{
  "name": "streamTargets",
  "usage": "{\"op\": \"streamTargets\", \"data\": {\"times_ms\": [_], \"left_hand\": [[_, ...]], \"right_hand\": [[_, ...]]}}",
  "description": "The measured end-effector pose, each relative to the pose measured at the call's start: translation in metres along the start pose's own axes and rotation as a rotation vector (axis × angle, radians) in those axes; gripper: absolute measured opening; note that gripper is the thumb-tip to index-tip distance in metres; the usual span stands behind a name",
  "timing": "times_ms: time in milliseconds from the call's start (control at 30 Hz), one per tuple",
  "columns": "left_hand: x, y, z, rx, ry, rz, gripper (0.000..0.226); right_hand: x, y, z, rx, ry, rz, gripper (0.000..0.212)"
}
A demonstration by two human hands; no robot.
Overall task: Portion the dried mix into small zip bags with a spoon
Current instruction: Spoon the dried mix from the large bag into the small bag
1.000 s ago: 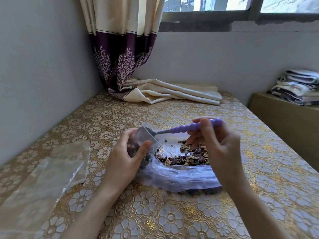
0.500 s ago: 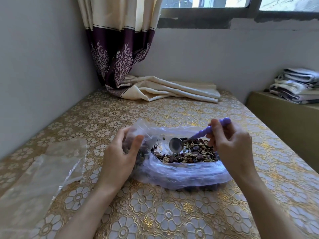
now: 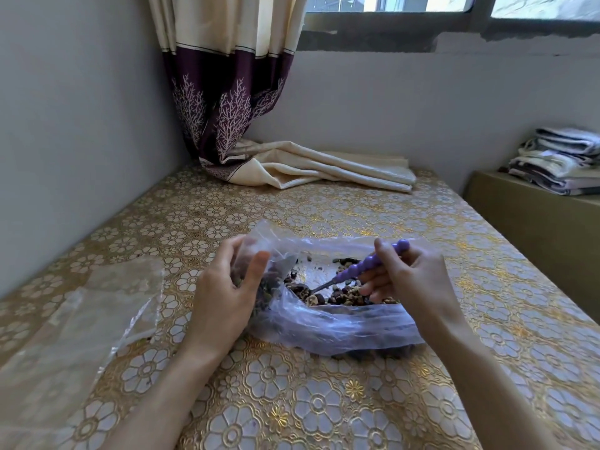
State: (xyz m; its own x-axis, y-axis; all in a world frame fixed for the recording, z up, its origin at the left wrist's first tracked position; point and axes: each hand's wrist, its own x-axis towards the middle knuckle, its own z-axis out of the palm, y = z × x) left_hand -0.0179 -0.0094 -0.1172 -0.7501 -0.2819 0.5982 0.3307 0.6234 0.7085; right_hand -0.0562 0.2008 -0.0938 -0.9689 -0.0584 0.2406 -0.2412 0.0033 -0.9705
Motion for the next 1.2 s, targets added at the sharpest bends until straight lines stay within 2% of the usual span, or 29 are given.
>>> {"op": "streamTargets", "data": {"times_ms": [133,433,633,767,867,1200], "left_hand": [[0.0,-0.001,0.0,0.002,-0.011,-0.015,0.035],[0.001,-0.001,0.0,-0.005,-0.073,-0.029,0.05],[0.001,-0.005,0.001,0.005,-0.099,-0.044,0.054],[0.002,-0.005,0.001,0.003,-0.116,-0.049,0.052],[0.002,-0.005,0.0,0.013,-0.13,-0.046,0.049],[0.001,-0.003,0.0,-0.018,-0.128,-0.043,0.054]], "right_hand": [[0.0,0.002,0.003,0.033,0.029,0.025,0.051],[0.006,0.0,-0.012,0.163,0.176,0.063,0.033],[0.007,-0.009,-0.021,0.183,0.316,-0.087,0.033],[0.006,-0.016,-0.019,0.206,0.351,-0.123,0.034],[0.003,-0.024,-0.01,0.225,0.308,-0.16,0.034],[-0.015,-0.03,0.029,0.137,0.009,-0.36,0.025]]}}
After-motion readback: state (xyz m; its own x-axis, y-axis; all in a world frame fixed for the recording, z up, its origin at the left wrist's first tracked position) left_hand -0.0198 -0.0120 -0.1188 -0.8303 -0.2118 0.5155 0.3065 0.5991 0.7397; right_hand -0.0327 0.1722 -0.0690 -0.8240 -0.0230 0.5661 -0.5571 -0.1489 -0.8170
